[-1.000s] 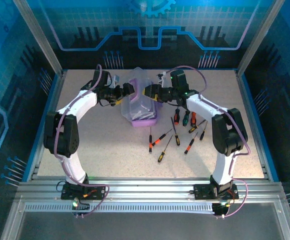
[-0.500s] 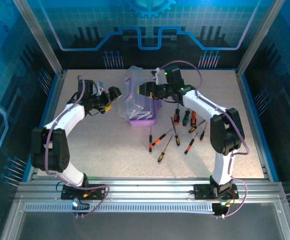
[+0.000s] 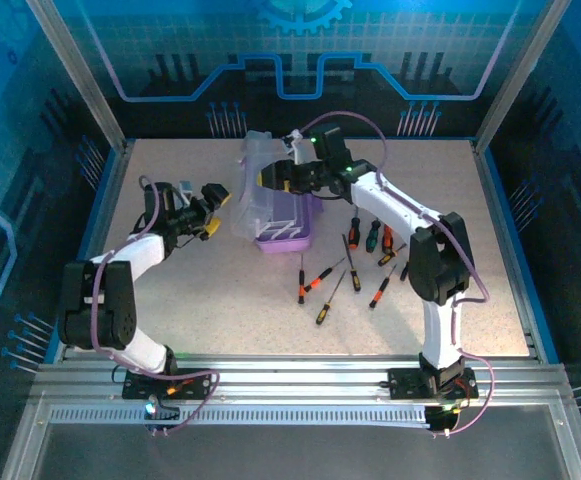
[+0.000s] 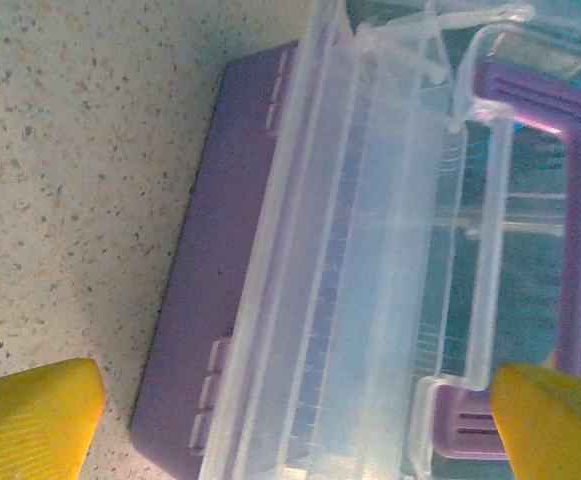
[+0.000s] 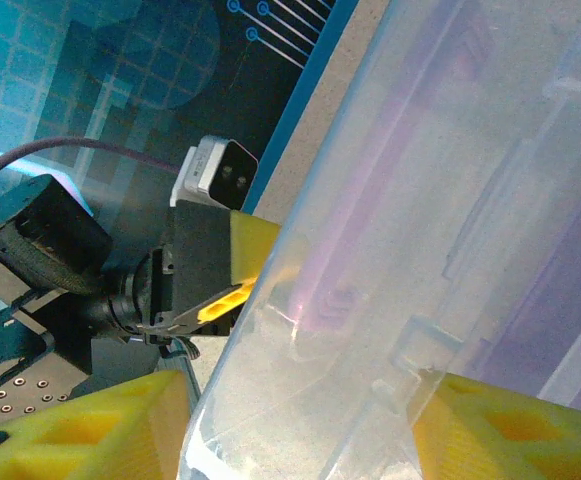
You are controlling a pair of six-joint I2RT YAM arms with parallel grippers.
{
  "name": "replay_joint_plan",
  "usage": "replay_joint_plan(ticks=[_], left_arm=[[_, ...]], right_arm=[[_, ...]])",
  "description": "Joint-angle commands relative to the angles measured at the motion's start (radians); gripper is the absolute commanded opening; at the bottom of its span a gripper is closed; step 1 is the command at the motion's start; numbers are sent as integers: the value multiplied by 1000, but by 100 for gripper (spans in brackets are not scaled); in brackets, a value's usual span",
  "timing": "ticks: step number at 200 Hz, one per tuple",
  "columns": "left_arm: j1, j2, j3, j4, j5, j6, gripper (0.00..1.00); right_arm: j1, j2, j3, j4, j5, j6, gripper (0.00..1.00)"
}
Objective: Pack the tool kit
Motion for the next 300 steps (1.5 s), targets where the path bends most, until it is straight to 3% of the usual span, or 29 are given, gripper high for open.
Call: replay_joint_plan(ticks=[1,166,245,278,300], left_arm=[[24,-37,-18,68,30,-29,99],[37,-154,95,-204,30,101,99],[32,-136,221,-386,44,202,99],[-2,-121,303,-518,-11,280,99],[-66,-94,451,-751,-169,416,99]], right_arm=[[28,26,75,-47,5,-31,61],[83,135,309,-179,34,-62,64],[7,-49,207,-256,170,-187,66],[-76,-83,98,-207,153,-152,66],[-119,-97,12,-209,222,-167,69]])
